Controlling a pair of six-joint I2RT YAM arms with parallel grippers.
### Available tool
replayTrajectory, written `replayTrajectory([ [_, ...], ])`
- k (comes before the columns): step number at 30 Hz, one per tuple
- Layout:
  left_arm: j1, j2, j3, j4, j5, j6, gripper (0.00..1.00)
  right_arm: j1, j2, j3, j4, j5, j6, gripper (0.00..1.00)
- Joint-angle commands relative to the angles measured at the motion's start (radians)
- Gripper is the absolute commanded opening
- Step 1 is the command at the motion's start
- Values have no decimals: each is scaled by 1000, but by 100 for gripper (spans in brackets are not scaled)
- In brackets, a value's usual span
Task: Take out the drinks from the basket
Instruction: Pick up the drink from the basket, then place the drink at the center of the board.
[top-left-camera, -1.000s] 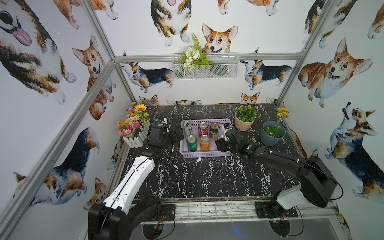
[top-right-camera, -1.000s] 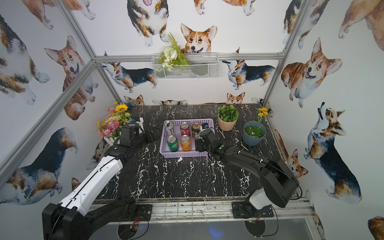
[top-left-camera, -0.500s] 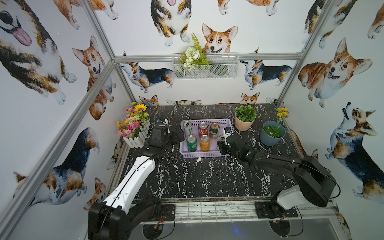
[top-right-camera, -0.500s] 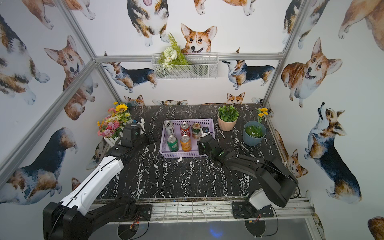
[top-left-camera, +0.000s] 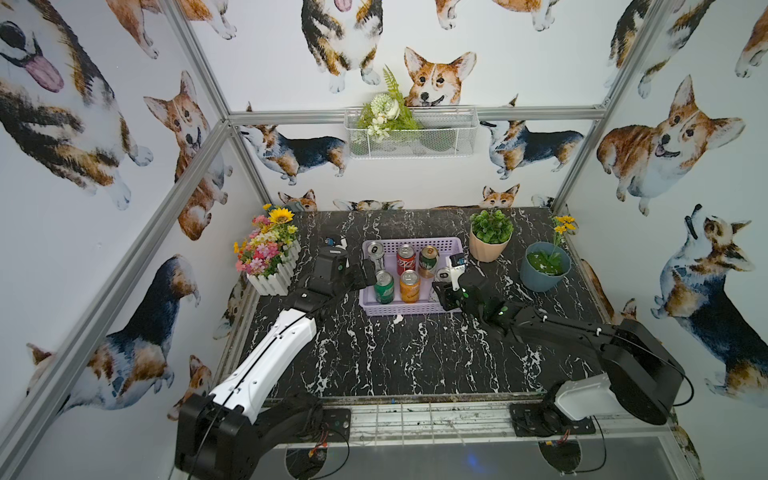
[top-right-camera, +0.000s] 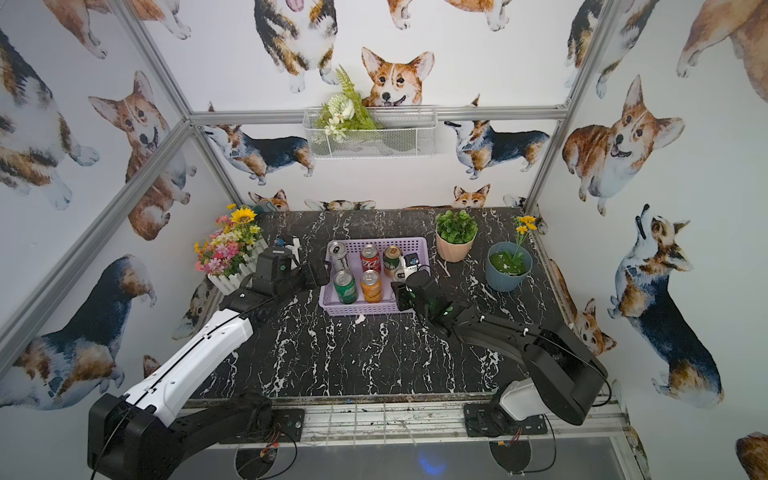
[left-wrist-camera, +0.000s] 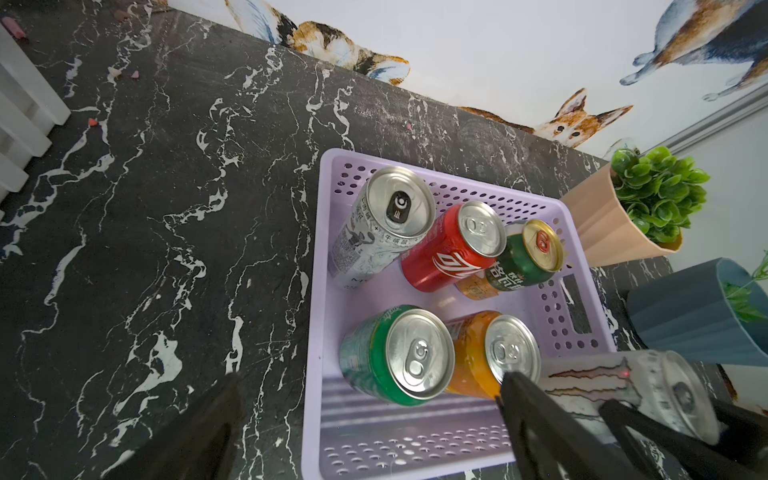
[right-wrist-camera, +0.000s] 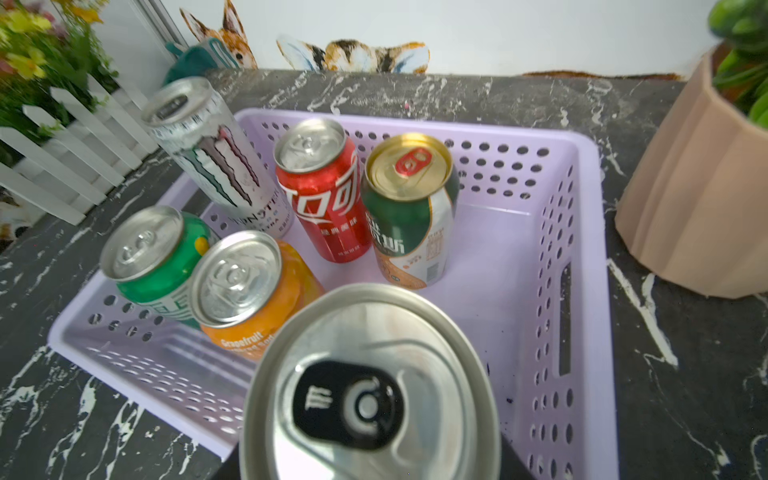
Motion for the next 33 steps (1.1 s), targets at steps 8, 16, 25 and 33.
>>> replayTrajectory([
  [8, -61, 27, 31, 40, -131, 54, 100, -16, -269, 122, -69, 216, -89, 0],
  [16, -159, 166, 129, 30, -312, 41, 100, -166, -388, -12, -216, 358, 41, 0],
  [25, -159, 138, 82, 116, -281, 52, 100, -271, -290, -191, -60, 257, 80, 0],
  [33, -160, 153, 37, 195, -275, 58, 100, -276, -240, -258, 5, 208, 118, 21],
])
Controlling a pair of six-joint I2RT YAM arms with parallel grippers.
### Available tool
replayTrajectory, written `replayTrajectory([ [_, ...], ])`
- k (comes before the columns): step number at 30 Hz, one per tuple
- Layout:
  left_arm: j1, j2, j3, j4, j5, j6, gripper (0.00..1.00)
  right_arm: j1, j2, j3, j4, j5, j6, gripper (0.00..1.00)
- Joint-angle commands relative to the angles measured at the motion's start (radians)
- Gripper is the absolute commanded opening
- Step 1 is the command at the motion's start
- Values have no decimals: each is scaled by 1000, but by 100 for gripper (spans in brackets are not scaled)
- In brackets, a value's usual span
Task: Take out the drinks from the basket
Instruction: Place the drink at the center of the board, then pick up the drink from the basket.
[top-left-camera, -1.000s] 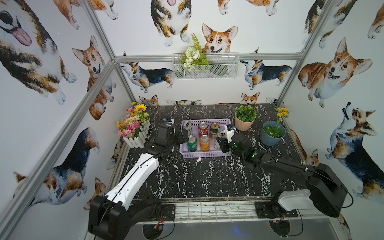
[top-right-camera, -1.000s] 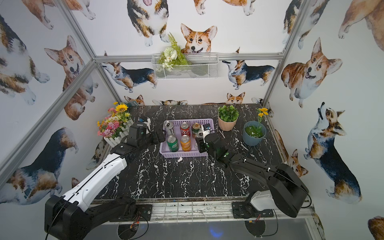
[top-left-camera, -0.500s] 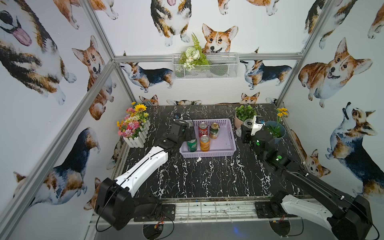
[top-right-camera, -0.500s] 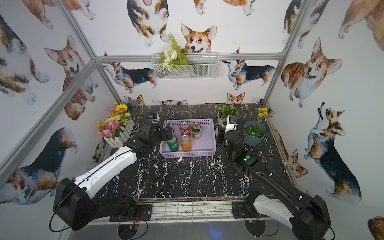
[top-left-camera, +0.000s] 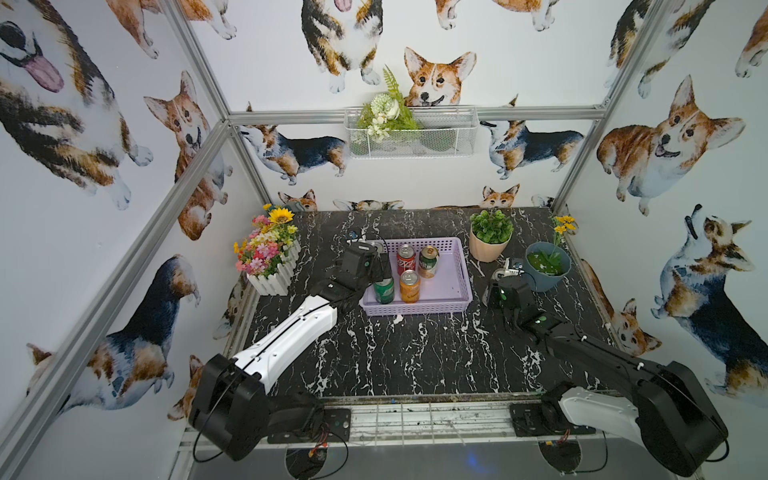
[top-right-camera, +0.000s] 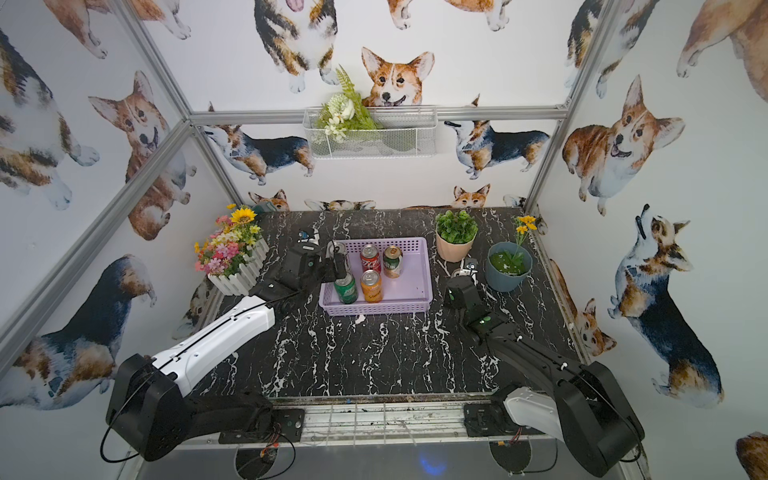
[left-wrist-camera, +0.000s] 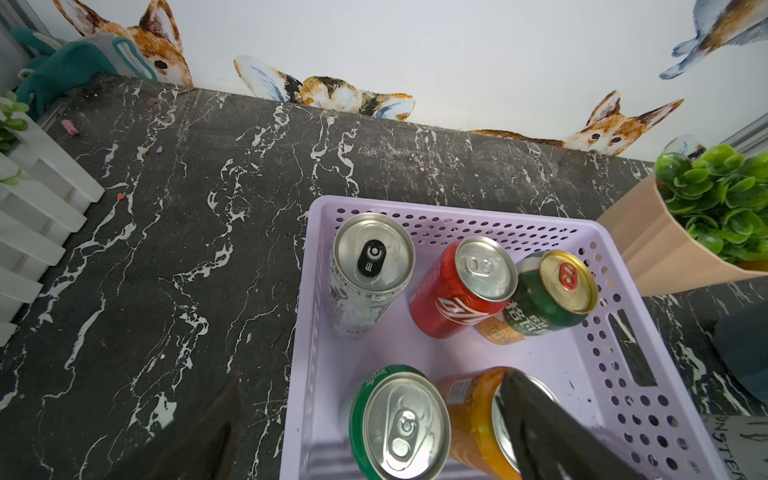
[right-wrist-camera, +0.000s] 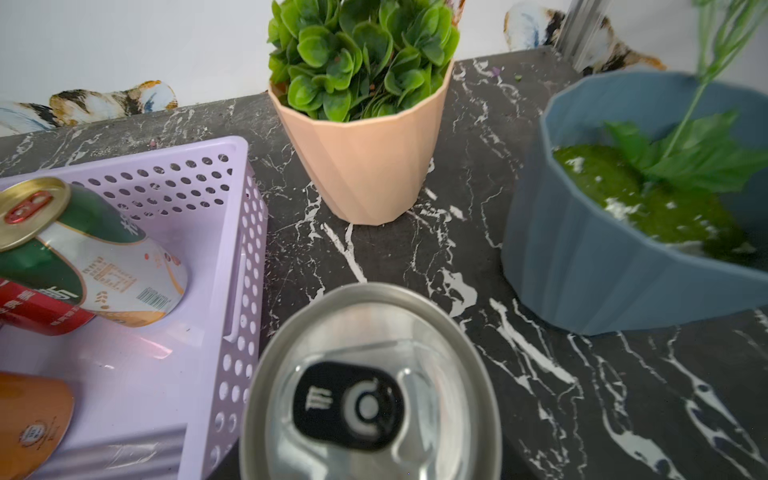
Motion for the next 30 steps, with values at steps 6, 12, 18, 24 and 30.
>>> replayTrajectory([
  [6, -1, 36, 6, 72, -19, 21, 100, -1, -12, -57, 124, -5, 34, 65],
  [12, -2, 42, 10, 84, -6, 14, 100, -1, -79, -54, 136, -6, 24, 100],
  [18, -2, 53, 12, 98, -10, 31, 100, -1, -123, 13, 97, 8, 17, 100],
  [24, -10, 166, 69, 97, -47, 52, 99, -1, -195, 54, 66, -5, 26, 100],
  [30, -14, 258, 148, 95, -154, 69, 93, -1, -227, 59, 49, -27, 26, 100],
])
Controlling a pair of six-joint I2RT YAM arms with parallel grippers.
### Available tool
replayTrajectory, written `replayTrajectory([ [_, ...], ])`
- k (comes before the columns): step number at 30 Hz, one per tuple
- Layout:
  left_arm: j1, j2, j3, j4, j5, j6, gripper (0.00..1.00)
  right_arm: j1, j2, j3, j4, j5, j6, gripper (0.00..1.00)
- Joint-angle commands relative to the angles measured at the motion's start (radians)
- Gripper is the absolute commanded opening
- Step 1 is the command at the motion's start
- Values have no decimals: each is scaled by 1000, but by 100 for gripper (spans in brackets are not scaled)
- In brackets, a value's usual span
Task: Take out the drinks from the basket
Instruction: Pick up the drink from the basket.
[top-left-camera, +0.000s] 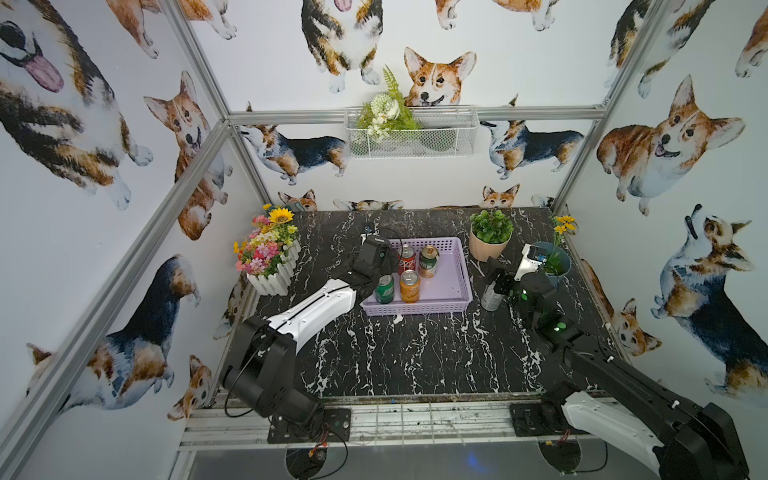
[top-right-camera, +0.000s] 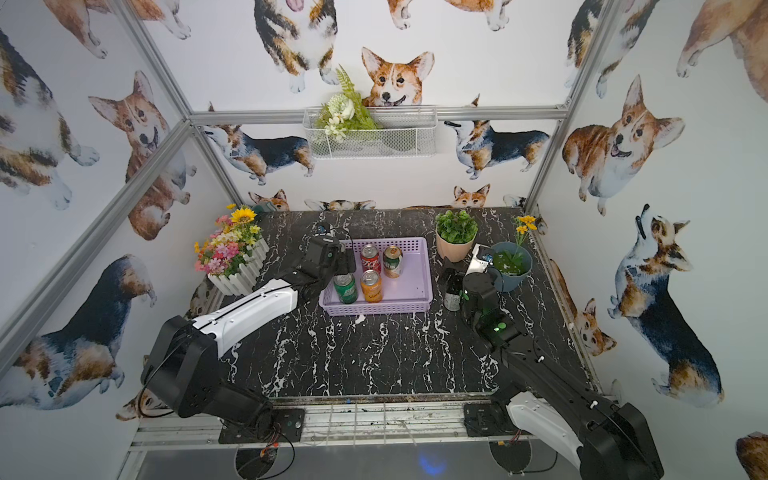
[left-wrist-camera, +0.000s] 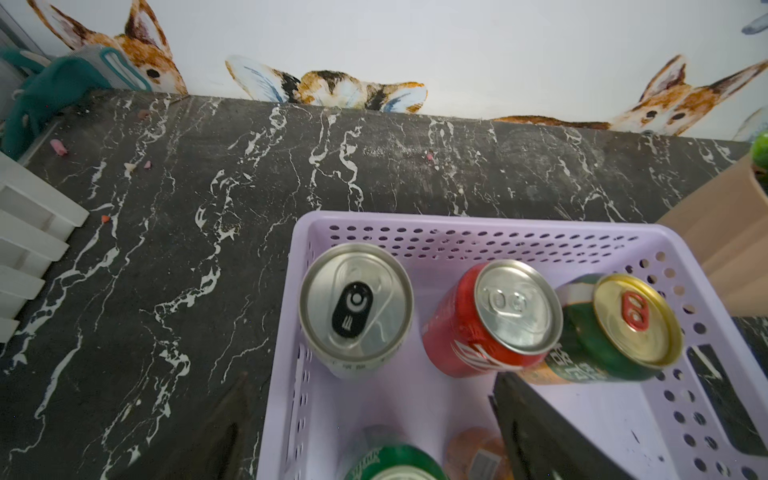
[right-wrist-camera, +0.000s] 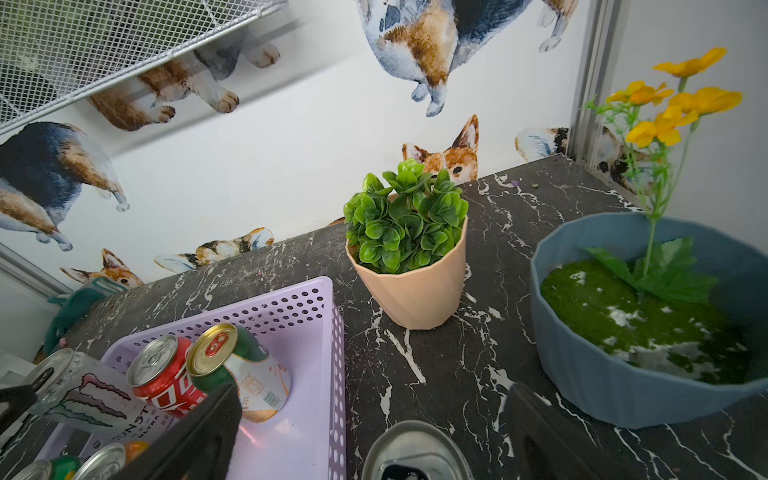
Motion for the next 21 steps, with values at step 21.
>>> replayTrajectory([
  [21, 49, 248, 99, 113, 22, 11, 67, -1, -41, -20, 3, 3, -25, 100],
])
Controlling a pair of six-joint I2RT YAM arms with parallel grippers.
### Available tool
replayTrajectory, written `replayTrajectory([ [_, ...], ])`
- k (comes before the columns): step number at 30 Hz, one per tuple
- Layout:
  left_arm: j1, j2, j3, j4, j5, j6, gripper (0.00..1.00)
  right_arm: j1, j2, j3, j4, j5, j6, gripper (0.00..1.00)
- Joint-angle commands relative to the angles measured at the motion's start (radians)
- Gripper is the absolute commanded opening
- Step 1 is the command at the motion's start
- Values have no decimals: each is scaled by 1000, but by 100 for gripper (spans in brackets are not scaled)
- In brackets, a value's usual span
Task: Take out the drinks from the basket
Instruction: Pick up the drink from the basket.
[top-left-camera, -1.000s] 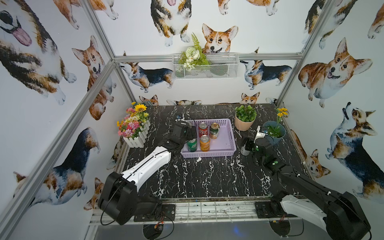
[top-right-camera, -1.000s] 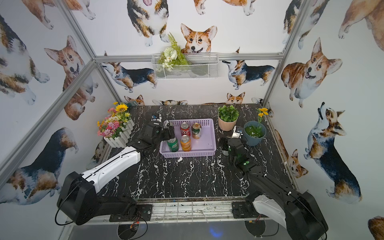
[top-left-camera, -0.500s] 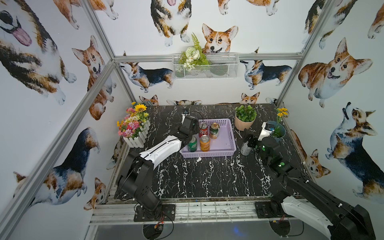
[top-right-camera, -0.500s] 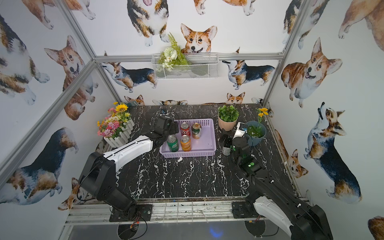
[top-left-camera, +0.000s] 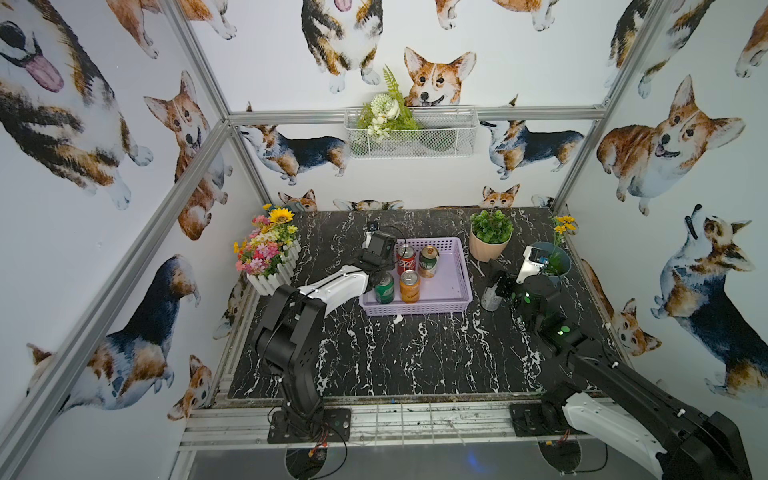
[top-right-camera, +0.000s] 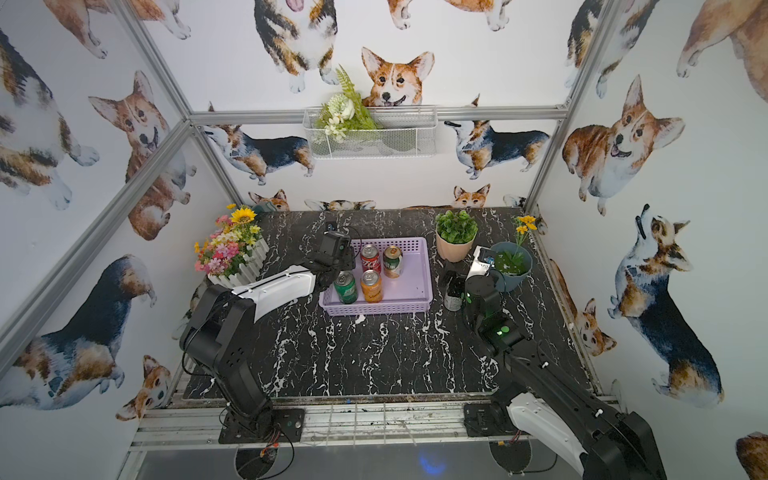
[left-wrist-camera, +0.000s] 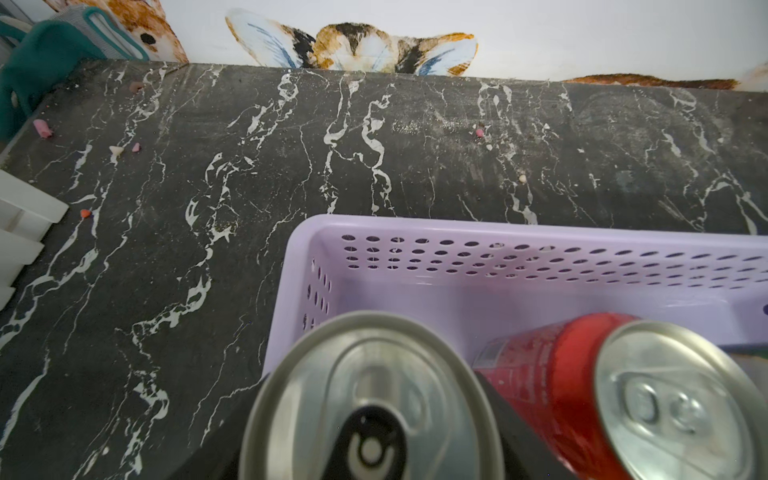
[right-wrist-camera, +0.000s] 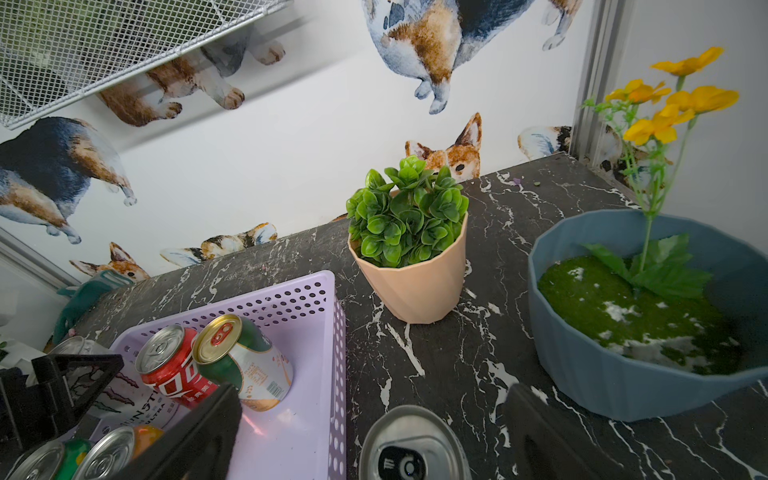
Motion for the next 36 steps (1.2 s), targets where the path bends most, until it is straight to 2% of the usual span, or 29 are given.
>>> replayTrajectory([
  [1, 1, 16, 7, 53, 28, -5, 65, -1, -6, -8, 32, 7, -20, 100],
  [6, 2, 30, -3, 61, 25, -7, 58, -1, -4, -13, 44, 4, -24, 100],
  [9, 2, 23, -15, 73, 29, -8, 50, -1, 2, -15, 47, 3, -26, 100],
  [12, 2, 13, -24, 79, 22, -9, 38, -1, 5, -21, 50, 5, -23, 100],
  [15, 1, 3, -30, 80, 8, -3, 20, 0, 3, -27, 56, 3, -21, 100],
  [17, 1, -5, -26, 79, -1, 4, 2, -1, 4, -29, 56, 0, -19, 100],
  [18, 1, -9, -24, 78, -6, 4, 0, 0, 4, -29, 57, -1, -18, 100],
  [23, -6, -95, -49, 137, -6, 17, 0, -1, 0, -33, 73, -29, -27, 100],
  [28, -8, -152, 43, 68, -22, 35, 0, -1, -9, -32, 77, -46, -24, 100],
  [32, -7, -260, 55, 4, -119, 25, 0, -1, -34, -32, 94, -110, -49, 100],
  [36, -5, -370, 42, -112, -312, 9, 0, 0, -37, -19, 105, -217, -55, 100],
])
